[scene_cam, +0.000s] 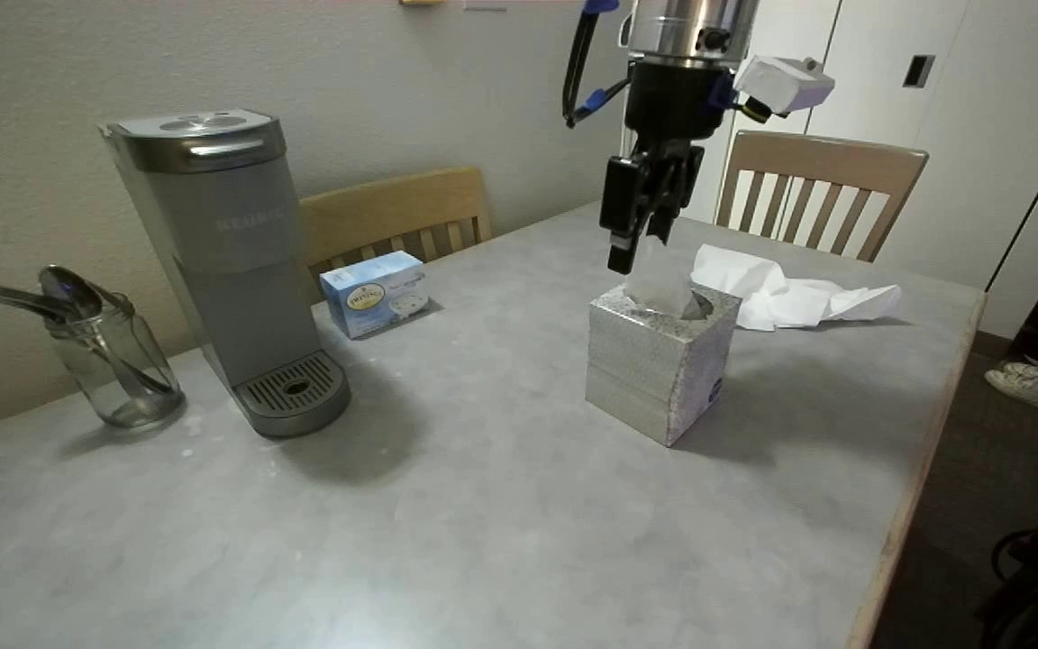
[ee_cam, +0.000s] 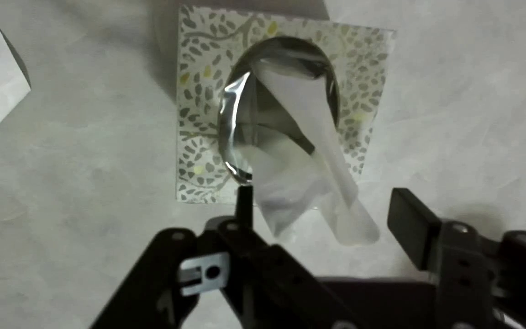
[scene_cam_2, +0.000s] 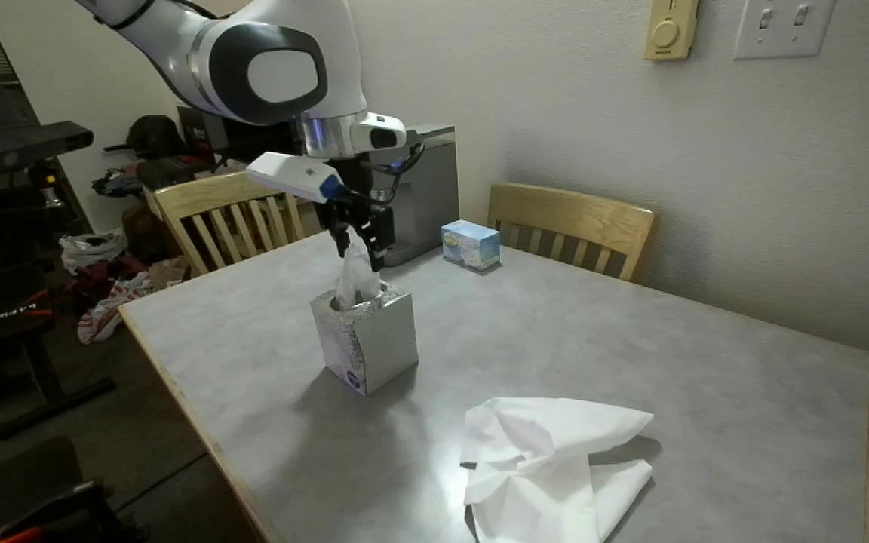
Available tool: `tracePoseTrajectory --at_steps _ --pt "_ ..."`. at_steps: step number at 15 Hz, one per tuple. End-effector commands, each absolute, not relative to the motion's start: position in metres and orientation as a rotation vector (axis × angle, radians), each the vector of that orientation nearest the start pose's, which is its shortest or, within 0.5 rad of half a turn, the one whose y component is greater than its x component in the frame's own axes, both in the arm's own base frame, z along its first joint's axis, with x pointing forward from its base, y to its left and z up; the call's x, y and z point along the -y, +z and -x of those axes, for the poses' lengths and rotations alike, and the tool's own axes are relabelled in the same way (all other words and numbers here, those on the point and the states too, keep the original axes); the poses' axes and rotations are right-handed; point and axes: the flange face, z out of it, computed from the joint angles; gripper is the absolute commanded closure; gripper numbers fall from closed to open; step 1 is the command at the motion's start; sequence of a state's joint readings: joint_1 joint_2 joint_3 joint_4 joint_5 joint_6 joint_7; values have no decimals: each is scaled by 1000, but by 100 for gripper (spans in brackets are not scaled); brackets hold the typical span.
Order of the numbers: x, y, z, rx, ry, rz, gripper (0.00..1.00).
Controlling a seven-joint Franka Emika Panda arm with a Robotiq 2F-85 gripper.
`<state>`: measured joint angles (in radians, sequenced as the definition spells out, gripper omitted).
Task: Get a wipe from the wipe box and place it on the table
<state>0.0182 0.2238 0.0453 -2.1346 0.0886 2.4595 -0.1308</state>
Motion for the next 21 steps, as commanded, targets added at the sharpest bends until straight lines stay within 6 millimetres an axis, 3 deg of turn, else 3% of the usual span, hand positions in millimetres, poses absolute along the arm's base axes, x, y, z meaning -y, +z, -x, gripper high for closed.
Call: tracePoseTrajectory --at_steps 1,8,14,21 --pt "-30 314 -582 225 -129 3068 53" --pt "-29 328 -584 234 -133 3077 100" --pt "-29 358 -585 252 -152 3081 100" --pt "-28 421 -579 323 -172 3133 100"
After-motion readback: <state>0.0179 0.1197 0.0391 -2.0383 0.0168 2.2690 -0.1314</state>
